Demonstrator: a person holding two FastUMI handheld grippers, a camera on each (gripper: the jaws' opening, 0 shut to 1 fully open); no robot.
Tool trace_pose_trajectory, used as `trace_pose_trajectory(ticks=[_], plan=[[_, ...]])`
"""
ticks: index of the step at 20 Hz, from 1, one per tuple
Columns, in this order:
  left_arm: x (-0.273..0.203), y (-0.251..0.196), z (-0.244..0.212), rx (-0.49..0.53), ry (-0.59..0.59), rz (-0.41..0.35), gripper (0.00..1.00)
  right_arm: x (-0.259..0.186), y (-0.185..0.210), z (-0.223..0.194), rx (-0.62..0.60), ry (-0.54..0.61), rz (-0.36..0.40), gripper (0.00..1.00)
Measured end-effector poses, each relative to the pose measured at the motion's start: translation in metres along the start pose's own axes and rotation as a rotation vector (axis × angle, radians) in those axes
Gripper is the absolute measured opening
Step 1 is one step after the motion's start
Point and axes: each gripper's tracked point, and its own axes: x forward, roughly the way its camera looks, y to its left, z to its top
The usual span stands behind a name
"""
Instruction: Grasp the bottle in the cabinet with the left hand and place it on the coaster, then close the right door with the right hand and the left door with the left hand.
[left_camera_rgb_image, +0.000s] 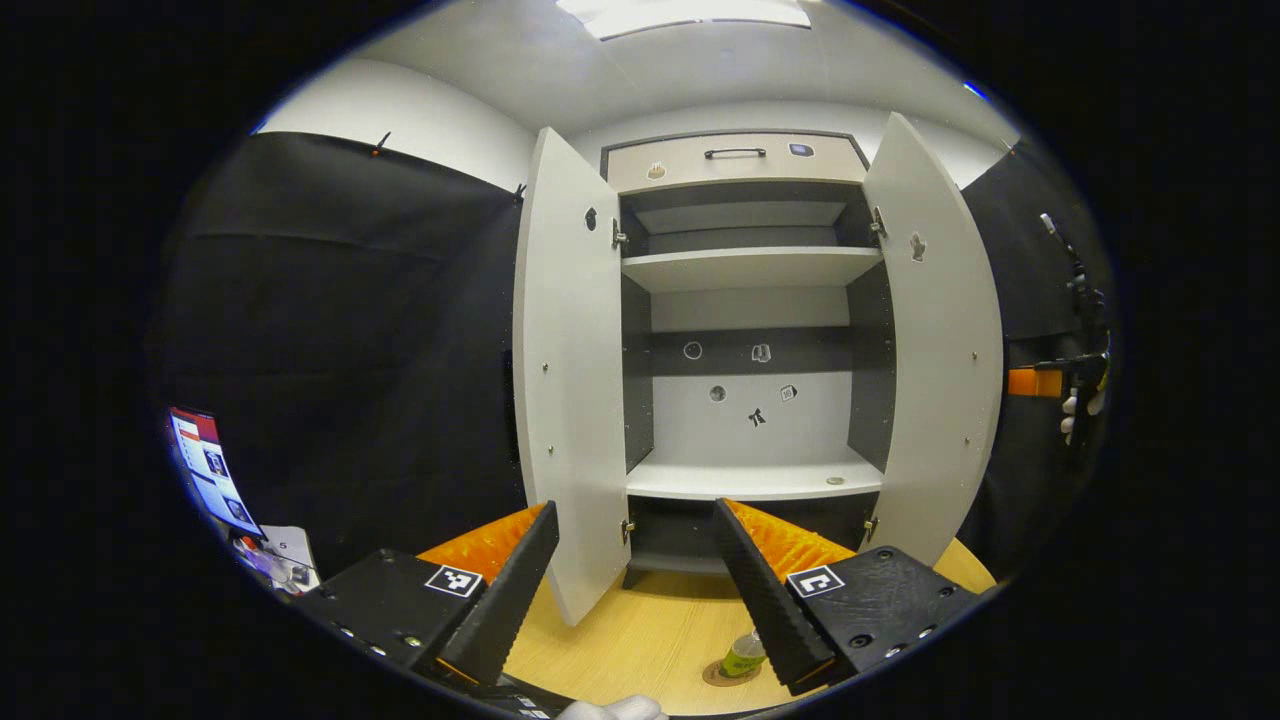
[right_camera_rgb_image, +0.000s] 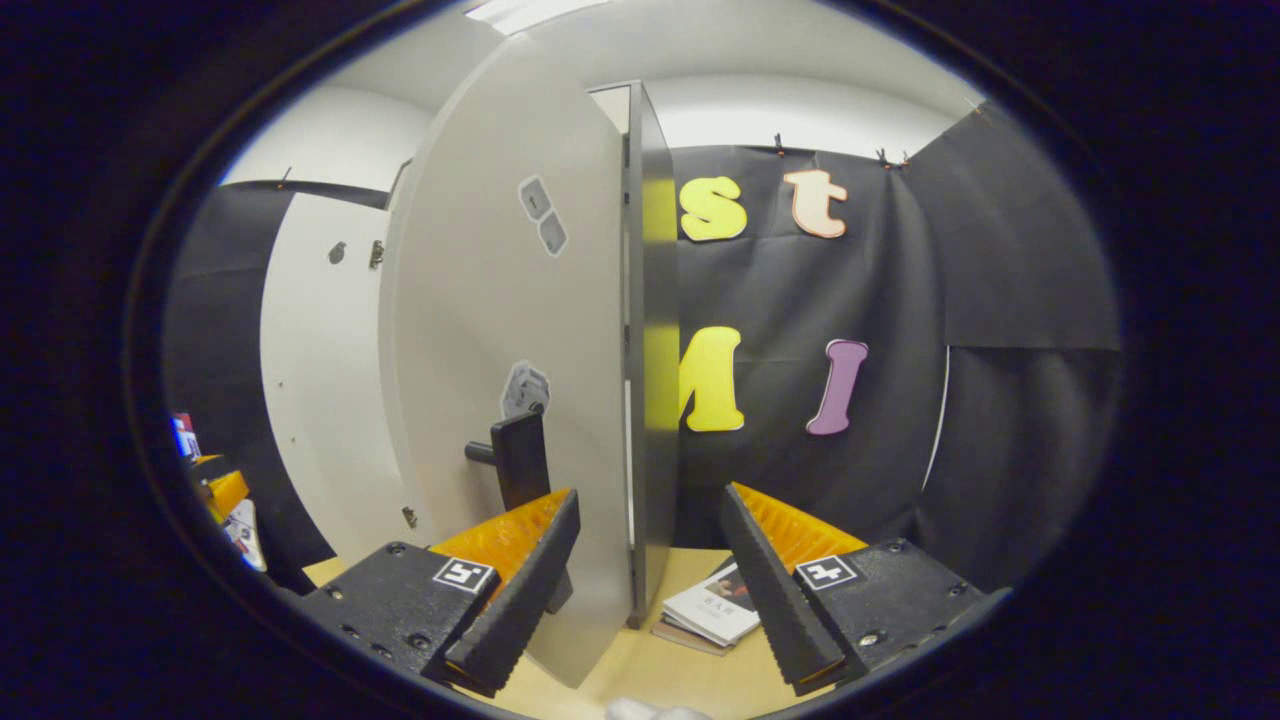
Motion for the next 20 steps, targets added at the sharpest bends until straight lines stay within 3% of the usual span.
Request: trace_pose_trajectory(ticks=[9, 20], plan=[[0.007, -0.002, -0.005, -0.006, -0.007, -0.074, 0.95, 0.002, 0.005, 0.006, 0.004, 0.006, -0.039, 0.95], [0.027, 0.03, -0.019, 0.012, -0.007, -0.167, 0.94, 0.017, 0.079, -0.007, 0.02, -0.02, -0.082, 0.92]])
